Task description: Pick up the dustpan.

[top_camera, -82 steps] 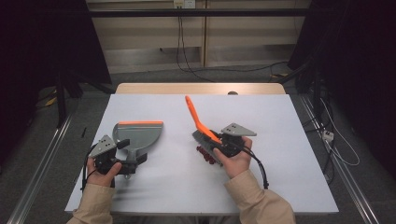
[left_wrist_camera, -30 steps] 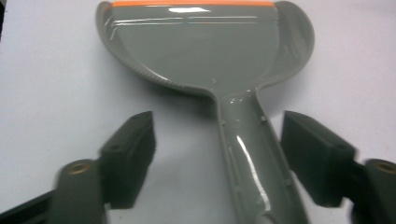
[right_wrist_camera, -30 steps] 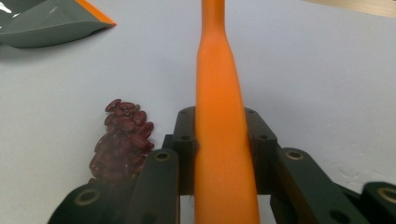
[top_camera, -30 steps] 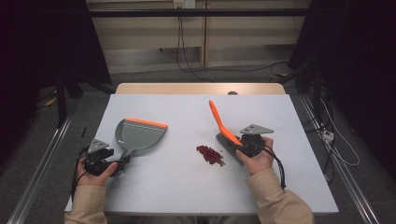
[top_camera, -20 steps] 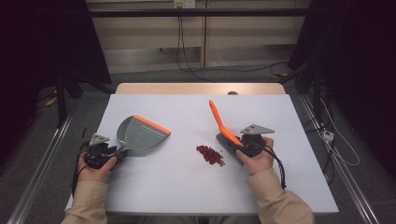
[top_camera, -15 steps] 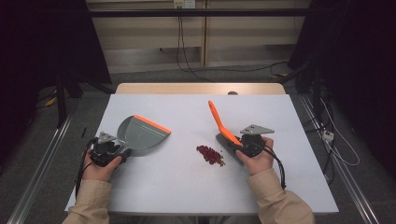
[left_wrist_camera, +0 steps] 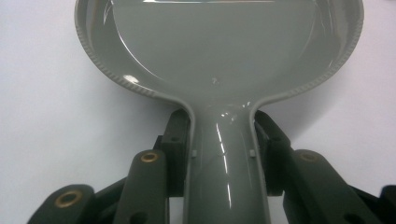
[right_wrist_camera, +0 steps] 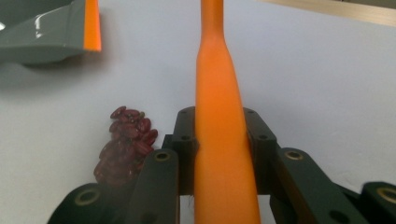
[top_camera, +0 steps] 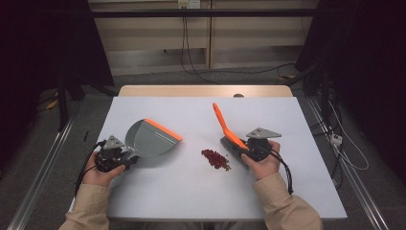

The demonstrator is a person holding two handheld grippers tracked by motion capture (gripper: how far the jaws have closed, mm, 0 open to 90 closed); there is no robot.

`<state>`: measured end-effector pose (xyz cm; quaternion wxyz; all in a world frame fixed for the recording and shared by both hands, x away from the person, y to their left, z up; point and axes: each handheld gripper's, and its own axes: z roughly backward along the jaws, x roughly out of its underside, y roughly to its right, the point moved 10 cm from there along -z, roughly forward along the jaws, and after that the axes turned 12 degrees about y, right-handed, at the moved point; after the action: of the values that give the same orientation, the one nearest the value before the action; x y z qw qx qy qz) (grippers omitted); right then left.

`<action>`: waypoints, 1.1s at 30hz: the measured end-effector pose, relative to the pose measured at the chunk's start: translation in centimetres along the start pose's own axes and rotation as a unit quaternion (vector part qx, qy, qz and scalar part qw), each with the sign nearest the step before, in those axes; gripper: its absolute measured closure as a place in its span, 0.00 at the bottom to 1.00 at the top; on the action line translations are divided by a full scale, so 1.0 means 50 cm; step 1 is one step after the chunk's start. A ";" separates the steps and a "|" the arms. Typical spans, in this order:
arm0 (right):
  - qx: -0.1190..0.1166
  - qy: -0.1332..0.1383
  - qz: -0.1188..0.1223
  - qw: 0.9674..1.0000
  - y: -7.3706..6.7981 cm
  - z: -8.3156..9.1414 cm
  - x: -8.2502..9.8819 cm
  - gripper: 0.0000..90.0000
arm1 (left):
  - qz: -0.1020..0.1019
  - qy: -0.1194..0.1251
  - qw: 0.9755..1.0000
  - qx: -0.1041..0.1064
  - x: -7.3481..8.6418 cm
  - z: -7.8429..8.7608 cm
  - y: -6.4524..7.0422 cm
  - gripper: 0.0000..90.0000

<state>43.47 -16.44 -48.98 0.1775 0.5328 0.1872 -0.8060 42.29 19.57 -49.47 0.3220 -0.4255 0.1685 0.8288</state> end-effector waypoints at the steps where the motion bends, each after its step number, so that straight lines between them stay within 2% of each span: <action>1: 0.001 0.004 -0.002 1.000 0.002 0.000 -0.003 0.79 | -0.008 0.000 1.000 0.015 -0.003 0.003 0.015 0.70; 3: 0.006 0.011 -0.002 1.000 0.007 0.001 -0.009 0.79 | -0.029 -0.005 0.999 0.040 -0.004 0.006 0.043 0.70; 5: 0.009 0.014 0.001 1.000 0.012 0.001 -0.012 0.79 | -0.035 -0.008 0.997 0.063 -0.004 0.005 0.069 0.70; 6: 0.011 0.015 0.000 1.000 0.013 0.000 -0.012 0.79 | -0.041 -0.012 0.997 0.066 -0.003 0.004 0.078 0.70; 7: 0.013 0.015 0.001 1.000 0.015 0.000 -0.013 0.79 | -0.043 -0.014 0.996 0.082 -0.003 0.003 0.089 0.70; 10: 0.018 0.017 0.006 1.000 0.017 -0.002 -0.014 0.79 | -0.061 -0.026 0.993 0.097 0.000 0.000 0.113 0.70; 14: 0.021 0.013 0.016 1.000 0.018 -0.006 -0.010 0.79 | -0.069 -0.037 0.989 0.122 0.007 -0.008 0.141 0.70; 15: 0.021 0.007 0.023 0.999 0.018 -0.007 -0.007 0.79 | -0.077 -0.038 0.989 0.120 0.009 -0.011 0.144 0.70; 16: 0.020 0.001 0.026 0.999 0.017 -0.008 -0.003 0.79 | -0.080 -0.045 0.987 0.130 0.012 -0.011 0.150 0.70; 18: 0.015 -0.001 0.024 1.000 0.015 -0.009 -0.001 0.79 | -0.082 -0.047 0.986 0.136 0.013 -0.013 0.156 0.70; 22: 0.005 -0.015 0.017 1.000 0.009 -0.007 0.000 0.78 | -0.084 -0.045 0.986 0.140 0.013 -0.015 0.160 0.70; 26: 0.005 -0.010 0.019 1.000 0.008 -0.003 -0.014 0.75 | -0.091 -0.045 0.984 0.145 0.014 -0.013 0.166 0.70; 27: 0.004 -0.007 0.021 1.000 0.007 -0.004 -0.019 0.72 | -0.093 -0.045 0.983 0.150 0.014 -0.014 0.169 0.70; 31: 0.013 -0.018 0.031 0.999 0.008 -0.008 -0.028 0.72 | -0.096 -0.041 0.983 0.149 0.014 -0.017 0.173 0.70; 33: 0.012 -0.025 0.035 0.999 0.008 -0.012 -0.030 0.72 | -0.101 -0.040 0.982 0.155 0.014 -0.017 0.177 0.70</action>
<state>44.69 -16.37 -47.88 0.2041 0.5208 0.1545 -0.8144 36.53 12.87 -50.49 0.4726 -0.3519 0.2375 0.7722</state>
